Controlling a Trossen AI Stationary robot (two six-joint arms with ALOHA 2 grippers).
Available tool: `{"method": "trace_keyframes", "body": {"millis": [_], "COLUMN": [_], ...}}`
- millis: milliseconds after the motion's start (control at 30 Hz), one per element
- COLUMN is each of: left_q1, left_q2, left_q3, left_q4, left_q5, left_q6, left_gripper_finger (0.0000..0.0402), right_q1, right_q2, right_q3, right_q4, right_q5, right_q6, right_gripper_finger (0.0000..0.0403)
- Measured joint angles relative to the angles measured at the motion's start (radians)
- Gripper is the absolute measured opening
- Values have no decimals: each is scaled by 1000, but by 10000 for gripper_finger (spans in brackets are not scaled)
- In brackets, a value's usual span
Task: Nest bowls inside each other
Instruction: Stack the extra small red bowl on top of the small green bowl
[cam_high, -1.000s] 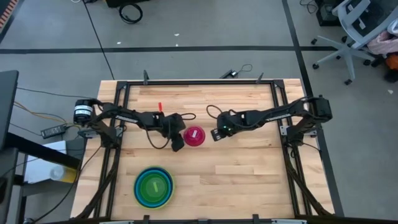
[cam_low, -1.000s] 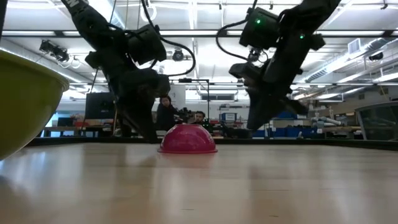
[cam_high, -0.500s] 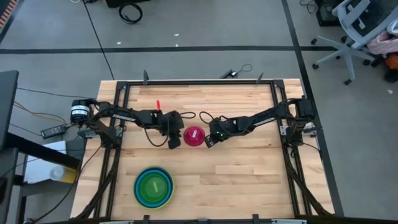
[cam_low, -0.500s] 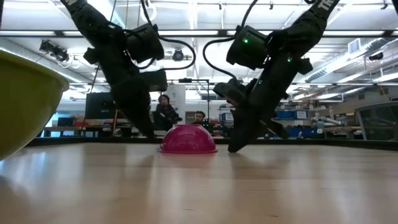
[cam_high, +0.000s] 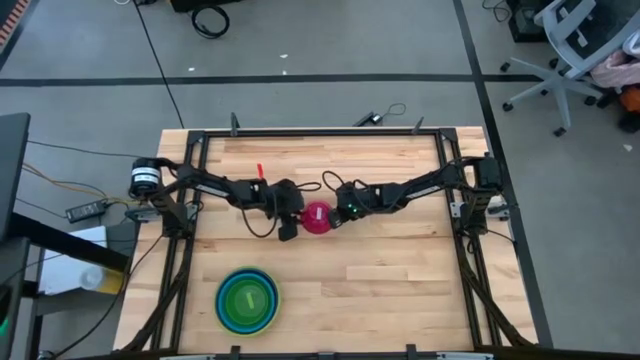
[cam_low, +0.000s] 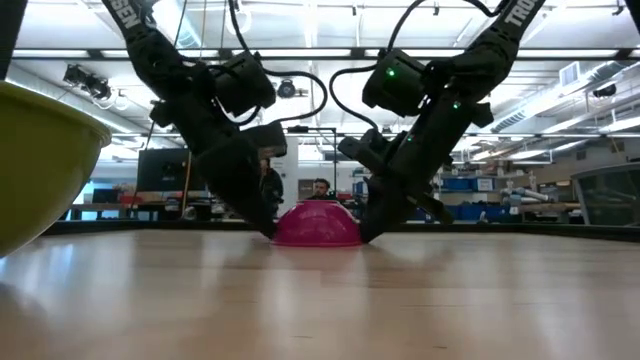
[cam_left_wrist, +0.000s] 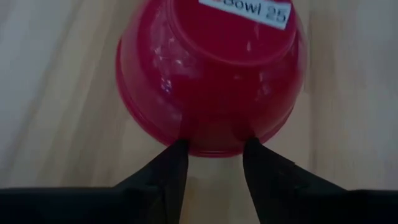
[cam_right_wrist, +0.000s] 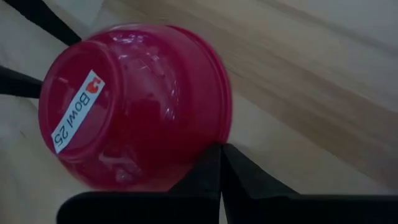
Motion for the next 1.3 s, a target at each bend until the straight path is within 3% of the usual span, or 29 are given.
{"method": "trace_keyframes", "body": {"millis": [300, 600, 833, 967, 1133, 1300], "left_q1": [-11, -29, -73, -80, -79, -74], "left_q2": [-72, -219, -304, -309, -307, -305], "left_q3": [-4, 1, 8, 9, 8, 6], "left_q4": [-2, -3, 123, 217, 250, 252], "left_q5": [23, 48, 28, 23, -36, -116], "left_q6": [2, 23, 227, 255, 255, 247], "left_gripper_finger": [156, 155, 155, 155, 155, 156], "right_q1": [4, 5, 13, 11, -6, -15], "right_q2": [-39, -163, -202, -204, -198, -130], "right_q3": [-5, -5, 3, 4, 4, 6], "right_q4": [-18, -63, -4, 69, 74, 122], "right_q5": [-46, -14, 78, 87, 6, -224], "right_q6": [-25, -96, -274, -354, -327, -291], "right_gripper_finger": [8, 8, 8, 7, 7, 7]}}
